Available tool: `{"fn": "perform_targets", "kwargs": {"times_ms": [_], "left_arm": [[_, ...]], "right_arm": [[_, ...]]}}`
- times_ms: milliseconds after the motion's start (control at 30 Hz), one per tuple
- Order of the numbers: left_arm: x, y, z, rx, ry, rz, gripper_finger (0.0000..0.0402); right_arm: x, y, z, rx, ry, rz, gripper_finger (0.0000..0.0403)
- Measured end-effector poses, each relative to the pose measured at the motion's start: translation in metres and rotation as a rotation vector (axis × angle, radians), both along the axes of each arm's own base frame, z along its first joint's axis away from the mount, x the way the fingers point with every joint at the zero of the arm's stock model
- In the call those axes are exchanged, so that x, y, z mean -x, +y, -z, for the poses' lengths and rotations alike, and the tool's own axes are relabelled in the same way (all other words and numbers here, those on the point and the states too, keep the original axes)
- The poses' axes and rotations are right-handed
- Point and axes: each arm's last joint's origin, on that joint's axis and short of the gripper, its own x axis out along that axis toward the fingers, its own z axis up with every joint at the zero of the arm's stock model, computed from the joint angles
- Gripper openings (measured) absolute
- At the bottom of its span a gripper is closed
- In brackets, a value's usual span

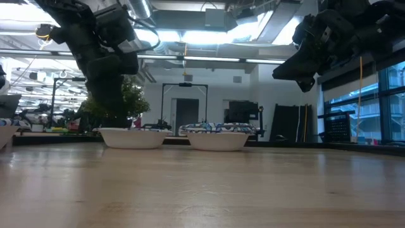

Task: Nest bowls inside each other
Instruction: Stack the white bowl on the other white bowl

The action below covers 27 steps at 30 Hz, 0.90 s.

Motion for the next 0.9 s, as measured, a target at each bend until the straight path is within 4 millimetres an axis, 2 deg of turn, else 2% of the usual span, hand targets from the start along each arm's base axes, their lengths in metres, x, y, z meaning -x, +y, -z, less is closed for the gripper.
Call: {"fn": "perform_targets", "kwargs": {"times_ms": [267,600,900], "left_arm": [[-0.0006,-0.0011,-0.0002,0.026,-0.01,0.027,0.0153],[-0.0009,-0.0016,0.001,0.012,0.001,0.088,0.0227],[-0.0039,-0.0009,-0.0011,0.066,-0.049,-0.007,0.0233]], "right_arm": [[0.0,0.0,0.0,0.001,0.0,0.0,0.0051],[0.0,0.0,0.0,0.018,0.0,-0.006,0.0051],[0.0,0.0,0.0,0.018,0.0,-0.006,0.0051]]}}
